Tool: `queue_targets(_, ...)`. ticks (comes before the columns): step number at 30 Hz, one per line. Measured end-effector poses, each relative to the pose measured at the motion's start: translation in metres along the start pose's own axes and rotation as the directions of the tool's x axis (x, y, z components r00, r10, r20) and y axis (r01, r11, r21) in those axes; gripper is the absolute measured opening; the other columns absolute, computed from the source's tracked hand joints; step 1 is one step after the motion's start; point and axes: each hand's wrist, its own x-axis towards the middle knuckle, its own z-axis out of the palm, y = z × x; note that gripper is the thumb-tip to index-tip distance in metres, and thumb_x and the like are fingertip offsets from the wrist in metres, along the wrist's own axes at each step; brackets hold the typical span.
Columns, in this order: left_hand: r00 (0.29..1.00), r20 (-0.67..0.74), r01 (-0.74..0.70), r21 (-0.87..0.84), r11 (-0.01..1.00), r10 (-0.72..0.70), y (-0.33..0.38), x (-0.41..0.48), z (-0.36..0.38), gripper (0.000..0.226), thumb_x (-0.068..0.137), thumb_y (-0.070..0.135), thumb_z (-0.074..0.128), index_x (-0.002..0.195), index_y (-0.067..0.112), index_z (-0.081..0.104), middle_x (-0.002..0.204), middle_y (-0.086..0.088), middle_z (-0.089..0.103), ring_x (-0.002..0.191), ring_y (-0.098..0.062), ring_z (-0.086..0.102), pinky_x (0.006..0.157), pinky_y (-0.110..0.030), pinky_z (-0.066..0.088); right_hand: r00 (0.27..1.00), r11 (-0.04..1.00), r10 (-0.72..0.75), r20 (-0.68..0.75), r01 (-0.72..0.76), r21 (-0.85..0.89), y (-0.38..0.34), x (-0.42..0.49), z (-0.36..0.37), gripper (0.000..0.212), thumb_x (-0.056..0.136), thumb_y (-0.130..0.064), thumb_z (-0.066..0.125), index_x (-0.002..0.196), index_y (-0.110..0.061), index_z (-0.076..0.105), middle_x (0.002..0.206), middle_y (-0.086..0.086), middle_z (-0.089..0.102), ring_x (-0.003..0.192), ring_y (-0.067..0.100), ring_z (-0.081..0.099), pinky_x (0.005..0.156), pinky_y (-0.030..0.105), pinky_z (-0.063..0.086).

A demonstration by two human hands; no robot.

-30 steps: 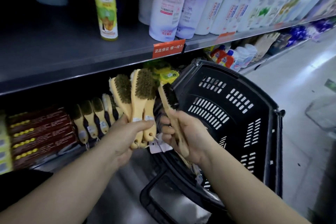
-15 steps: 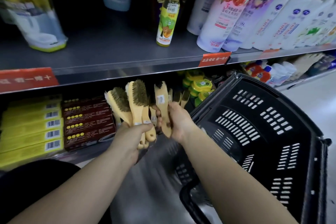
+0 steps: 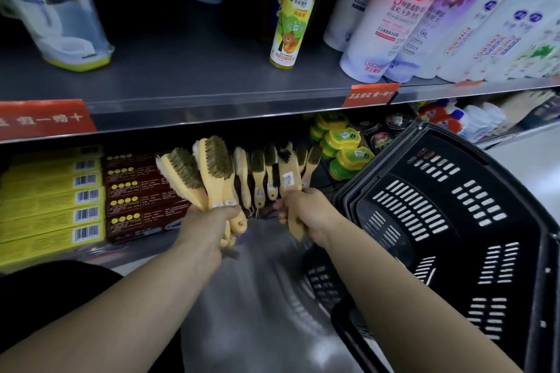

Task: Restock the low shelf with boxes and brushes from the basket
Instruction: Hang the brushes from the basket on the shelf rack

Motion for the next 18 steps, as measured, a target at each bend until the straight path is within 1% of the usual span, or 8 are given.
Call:
queue_targets(2, 0.999, -0.03, 0.033, 0.017, 0.999, -0.033, 0.004, 0.004, -0.012, 0.023, 0.08, 0.003, 0.068, 0.097, 0.011, 0.055, 0.072, -0.012, 0.059, 0.045, -0.02, 0.049, 0.034, -0.022, 0.038, 0.999, 0.999, 0.037, 0.03, -0.036, -0.038, 0.003, 0.012, 0.015, 0.024, 0.101, -0.017, 0.037, 0.107, -0.004, 0.055, 0.075, 0.003, 0.067, 0.062, 0.012, 0.059, 0.059, 0.022, 0.049)
queue_targets(5, 0.993, -0.117, 0.032, -0.008, 0.999, -0.032, 0.014, 0.016, -0.033, 0.029, 0.08, 0.002, 0.068, 0.105, 0.008, 0.055, 0.077, -0.011, 0.058, 0.056, -0.022, 0.051, 0.039, -0.023, 0.038, 0.996, 0.988, 0.08, 0.039, -0.074, -0.133, 0.005, 0.034, 0.044, 0.043, 0.098, -0.032, 0.042, 0.135, -0.009, 0.043, 0.097, 0.008, 0.066, 0.093, 0.026, 0.061, 0.08, 0.033, 0.048)
queue_targets(7, 0.987, -0.159, 0.016, -0.023, 1.0, -0.02, 0.021, 0.022, -0.044, 0.027, 0.081, 0.002, 0.066, 0.106, 0.007, 0.055, 0.075, -0.011, 0.056, 0.056, -0.022, 0.05, 0.037, -0.02, 0.037, 0.994, 0.988, 0.098, 0.05, -0.09, -0.128, 0.007, 0.051, 0.065, 0.046, 0.097, -0.037, 0.043, 0.14, -0.019, 0.037, 0.094, 0.001, 0.057, 0.097, 0.026, 0.055, 0.092, 0.039, 0.046)
queue_targets(10, 0.984, -0.176, 0.011, -0.043, 0.999, -0.019, 0.025, 0.03, -0.052, 0.029, 0.081, 0.0, 0.065, 0.108, 0.005, 0.056, 0.075, -0.013, 0.057, 0.056, -0.025, 0.051, 0.04, -0.022, 0.034, 0.989, 0.992, 0.113, 0.092, -0.108, -0.061, 0.013, 0.076, 0.094, 0.038, 0.098, -0.025, 0.042, 0.135, -0.017, 0.042, 0.079, 0.001, 0.052, 0.076, 0.019, 0.052, 0.078, 0.034, 0.046)
queue_targets(13, 0.983, -0.177, 0.038, -0.048, 0.998, -0.046, 0.02, 0.035, -0.05, 0.023, 0.082, 0.0, 0.065, 0.103, 0.004, 0.056, 0.072, -0.014, 0.055, 0.051, -0.023, 0.047, 0.031, -0.016, 0.034, 0.996, 0.991, 0.076, 0.051, -0.07, -0.114, 0.013, 0.096, 0.117, 0.013, 0.098, -0.018, 0.043, 0.109, -0.017, 0.051, 0.072, 0.001, 0.046, 0.063, 0.013, 0.045, 0.06, 0.019, 0.039)
queue_targets(15, 0.978, -0.2, 0.048, -0.044, 0.998, -0.056, 0.015, 0.037, -0.046, 0.014, 0.081, 0.001, 0.066, 0.092, 0.005, 0.057, 0.068, -0.014, 0.055, 0.047, -0.022, 0.045, 0.029, -0.016, 0.034, 0.999, 0.984, 0.022, 0.042, -0.014, -0.179, 0.017, 0.109, 0.13, 0.021, 0.099, -0.009, 0.039, 0.113, 0.001, 0.051, 0.071, 0.003, 0.039, 0.065, 0.013, 0.041, 0.042, 0.01, 0.036)
queue_targets(16, 0.977, -0.208, 0.041, -0.049, 0.998, -0.051, 0.013, 0.038, -0.044, 0.012, 0.08, 0.001, 0.067, 0.087, 0.007, 0.058, 0.066, -0.014, 0.056, 0.045, -0.022, 0.045, 0.029, -0.016, 0.033, 0.999, 0.971, -0.026, 0.019, 0.03, -0.236, 0.019, 0.116, 0.136, 0.03, 0.098, -0.004, 0.037, 0.124, 0.009, 0.045, 0.072, 0.003, 0.036, 0.067, 0.014, 0.039, 0.042, 0.007, 0.037)
queue_targets(18, 0.974, -0.224, 0.012, -0.077, 0.997, -0.029, 0.011, 0.041, -0.04, 0.014, 0.079, 0.0, 0.068, 0.085, 0.008, 0.058, 0.067, -0.013, 0.058, 0.047, -0.022, 0.049, 0.029, -0.016, 0.031, 0.996, 0.943, -0.076, 0.048, 0.088, -0.32, 0.027, 0.124, 0.145, 0.038, 0.097, -0.004, 0.038, 0.132, 0.008, 0.039, 0.078, 0.002, 0.044, 0.07, 0.011, 0.043, 0.061, 0.014, 0.042)
